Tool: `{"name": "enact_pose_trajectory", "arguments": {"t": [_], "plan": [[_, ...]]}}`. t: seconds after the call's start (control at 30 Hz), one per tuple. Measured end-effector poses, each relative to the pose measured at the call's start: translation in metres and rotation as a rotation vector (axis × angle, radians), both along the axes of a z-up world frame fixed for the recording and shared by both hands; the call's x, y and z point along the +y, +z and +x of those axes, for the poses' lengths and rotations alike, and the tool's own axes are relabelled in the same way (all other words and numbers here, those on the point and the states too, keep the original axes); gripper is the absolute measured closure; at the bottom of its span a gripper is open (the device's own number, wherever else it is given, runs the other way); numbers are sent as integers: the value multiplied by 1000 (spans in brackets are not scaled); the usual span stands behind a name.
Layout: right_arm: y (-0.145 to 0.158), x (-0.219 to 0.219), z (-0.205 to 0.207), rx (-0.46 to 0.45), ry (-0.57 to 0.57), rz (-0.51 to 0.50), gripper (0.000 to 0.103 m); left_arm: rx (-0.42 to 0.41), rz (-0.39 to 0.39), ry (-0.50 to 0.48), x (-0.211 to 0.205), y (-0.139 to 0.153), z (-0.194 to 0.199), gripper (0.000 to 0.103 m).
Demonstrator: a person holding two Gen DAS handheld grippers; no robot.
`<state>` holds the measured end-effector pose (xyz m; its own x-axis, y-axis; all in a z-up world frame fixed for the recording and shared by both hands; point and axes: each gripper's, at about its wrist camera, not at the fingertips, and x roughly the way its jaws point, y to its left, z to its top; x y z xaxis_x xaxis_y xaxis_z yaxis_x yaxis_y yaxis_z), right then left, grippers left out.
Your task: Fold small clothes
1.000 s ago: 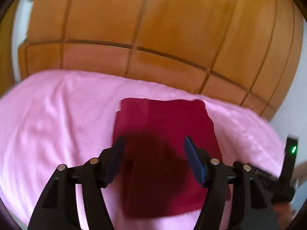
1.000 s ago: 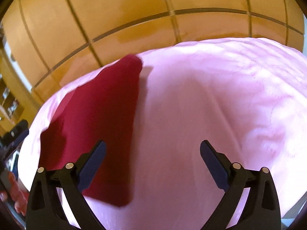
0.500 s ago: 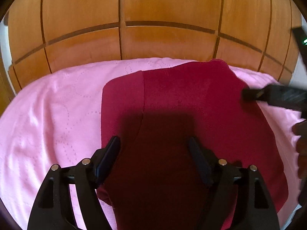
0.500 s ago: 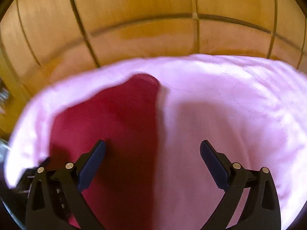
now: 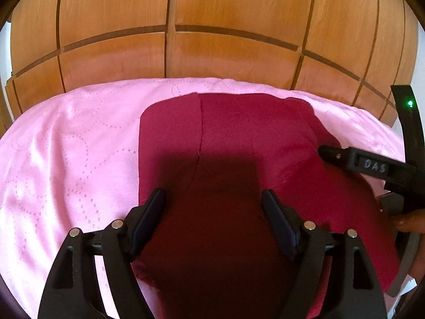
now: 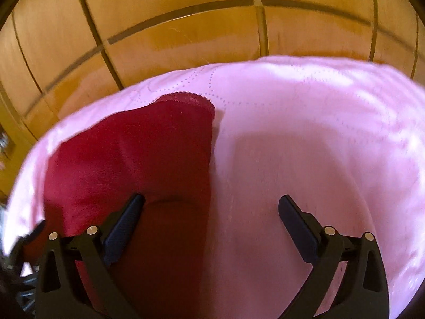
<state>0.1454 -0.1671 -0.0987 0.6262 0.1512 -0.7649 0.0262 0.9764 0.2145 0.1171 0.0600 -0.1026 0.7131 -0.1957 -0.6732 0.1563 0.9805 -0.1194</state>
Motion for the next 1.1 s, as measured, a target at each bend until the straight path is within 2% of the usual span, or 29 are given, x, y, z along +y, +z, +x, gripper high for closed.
{"name": "enact_pose_trajectory", "arguments": {"t": [0.1, 0.2, 0.33, 0.37, 0.43, 0.5, 0.63, 0.73, 0.83, 0.9, 1.03, 1.1], "plan": [[16, -5, -20, -8, 3, 10, 4, -8, -13, 3, 6, 12, -17, 16], [26, -8, -51, -17, 17, -1, 4, -5, -24, 32, 16, 13, -35, 15], [8, -8, -78, 32, 32, 20, 4, 77, -35, 55, 27, -15, -43, 14], [-2, -5, -82, 45, 44, -7, 4, 84, -84, 62, 33, -24, -46, 14], [-5, -3, -89, 3, 45, -22, 4, 85, -100, 69, 35, -24, -48, 13], [-2, -4, -91, 15, 43, -10, 4, 93, -100, 54, 35, -19, -49, 14], [5, -16, -99, 36, 36, 71, 4, 112, -176, 24, 45, -11, -50, 14], [8, -18, -106, 22, 62, 152, 5, 122, -270, 31, 56, -5, -45, 12], [8, -17, -105, 26, 92, 219, 13, 146, -376, 57, 71, -3, -32, 11], [7, -17, -101, 31, 115, 274, 19, 191, -428, 51, 78, -8, -21, 11], [-2, -24, -82, 69, 105, 385, 31, 293, -431, 15, 75, -26, 6, 12], [-7, -27, -72, 89, 105, 438, 33, 296, -420, -1, 74, -28, 11, 17]]}}
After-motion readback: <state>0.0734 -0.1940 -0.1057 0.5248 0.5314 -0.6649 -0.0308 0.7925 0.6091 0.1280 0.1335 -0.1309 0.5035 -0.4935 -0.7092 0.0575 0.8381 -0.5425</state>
